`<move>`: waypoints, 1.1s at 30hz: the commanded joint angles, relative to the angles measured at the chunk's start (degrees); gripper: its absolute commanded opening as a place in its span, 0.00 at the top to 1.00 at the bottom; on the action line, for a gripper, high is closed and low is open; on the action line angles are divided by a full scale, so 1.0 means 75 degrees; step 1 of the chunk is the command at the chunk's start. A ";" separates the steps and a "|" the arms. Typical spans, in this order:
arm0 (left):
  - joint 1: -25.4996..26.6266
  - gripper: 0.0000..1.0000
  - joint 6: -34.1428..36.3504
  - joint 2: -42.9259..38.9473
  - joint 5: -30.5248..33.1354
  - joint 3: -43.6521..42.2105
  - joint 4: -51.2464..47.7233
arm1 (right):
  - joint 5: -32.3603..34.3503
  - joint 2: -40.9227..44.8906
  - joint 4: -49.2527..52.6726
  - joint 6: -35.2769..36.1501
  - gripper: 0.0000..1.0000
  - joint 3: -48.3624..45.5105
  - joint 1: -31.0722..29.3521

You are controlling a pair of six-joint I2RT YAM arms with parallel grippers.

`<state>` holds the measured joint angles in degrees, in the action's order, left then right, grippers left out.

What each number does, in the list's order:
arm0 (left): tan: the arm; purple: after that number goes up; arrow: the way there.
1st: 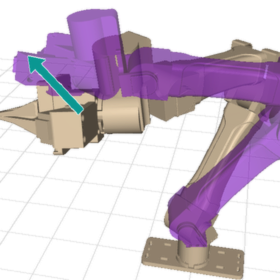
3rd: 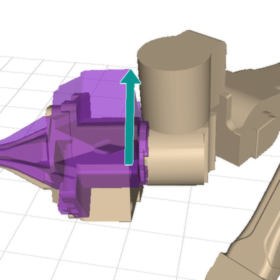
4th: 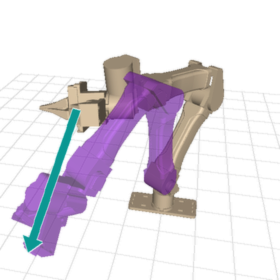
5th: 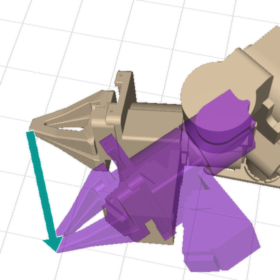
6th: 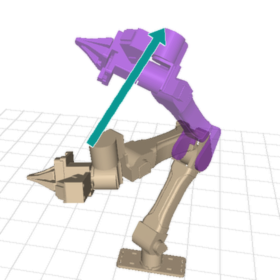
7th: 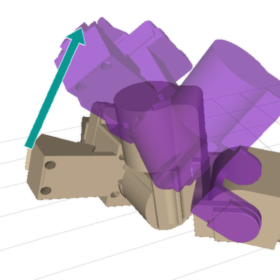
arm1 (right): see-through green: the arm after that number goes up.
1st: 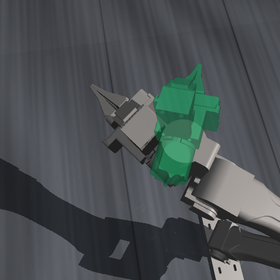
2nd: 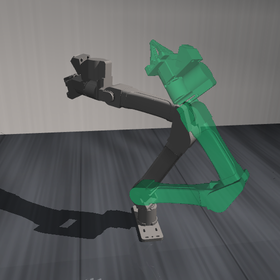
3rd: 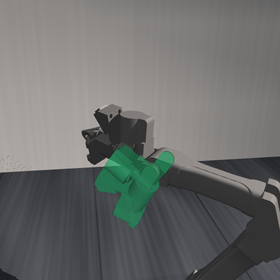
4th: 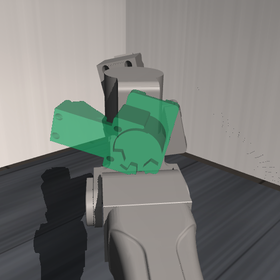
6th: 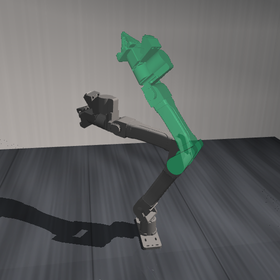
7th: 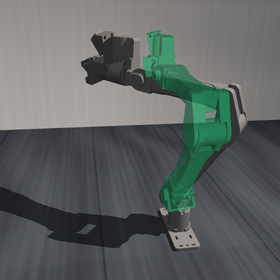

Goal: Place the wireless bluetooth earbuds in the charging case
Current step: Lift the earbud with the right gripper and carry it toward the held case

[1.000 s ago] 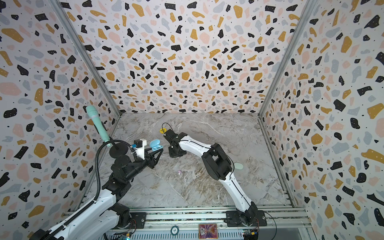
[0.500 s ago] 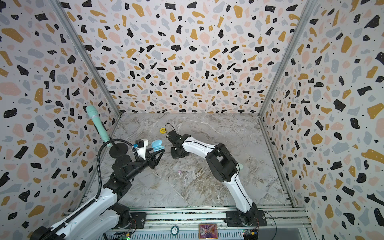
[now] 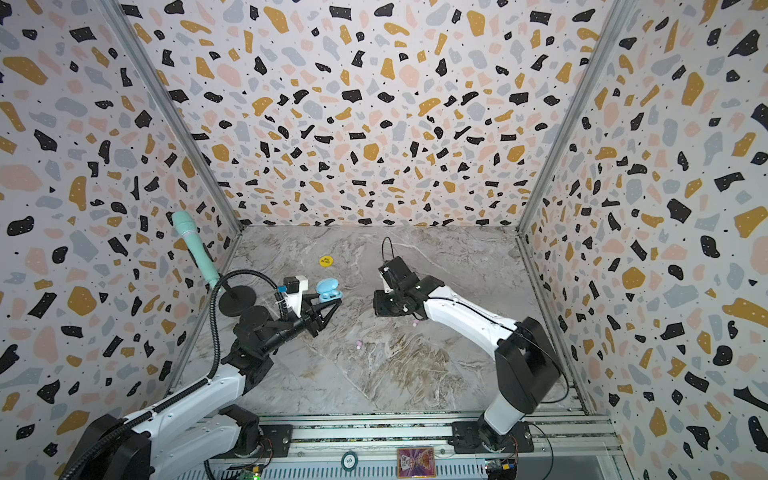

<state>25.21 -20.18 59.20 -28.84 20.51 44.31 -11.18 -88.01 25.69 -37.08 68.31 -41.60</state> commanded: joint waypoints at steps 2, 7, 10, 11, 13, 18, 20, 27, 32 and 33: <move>0.0542 0.84 0.0536 0.0434 -0.0397 0.0590 0.1096 | -0.0813 0.1467 -0.0538 -0.0253 0.88 -0.0482 0.0321; 0.1272 0.84 0.1143 0.1214 -0.0327 0.0984 0.1233 | -0.1423 0.2769 -0.0662 -0.0350 0.88 -0.0544 0.0657; 0.1402 0.84 0.1140 0.1589 -0.0348 0.1014 0.1830 | -0.1725 0.3205 -0.0776 -0.0479 0.88 -0.0570 0.0718; 0.1425 0.84 0.1120 0.1714 -0.0406 0.1051 0.2028 | -0.1867 0.3338 -0.0865 -0.0541 0.88 -0.0598 0.0712; 0.1460 0.84 0.1117 0.1932 -0.0487 0.1167 0.2242 | -0.2092 0.3571 -0.1116 -0.0698 0.88 -0.0721 0.0702; 0.1595 0.84 0.1106 0.2243 -0.0663 0.1426 0.2673 | -0.2327 0.3948 -0.1564 -0.0977 0.88 -0.0948 0.0528; 0.1648 0.84 0.1141 0.2312 -0.0701 0.1515 0.2716 | -0.2338 0.4010 -0.1818 -0.1055 0.88 -0.1042 0.0397; 0.1770 0.84 0.1323 0.2357 -0.0791 0.1612 0.2812 | -0.2185 0.3918 -0.2627 -0.1280 0.88 -0.1357 0.0017; 0.1817 0.84 0.1365 0.2330 -0.0842 0.1648 0.2733 | -0.2099 0.3817 -0.2993 -0.1385 0.88 -0.1374 -0.0077; 0.1829 0.84 0.1381 0.2319 -0.0846 0.1641 0.2708 | -0.2075 0.3785 -0.2999 -0.1400 0.88 -0.1352 -0.0089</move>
<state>38.46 -11.20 76.86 -34.09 31.05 60.95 -27.38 -59.64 6.81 -46.57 57.80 -41.89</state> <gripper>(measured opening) 0.430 0.162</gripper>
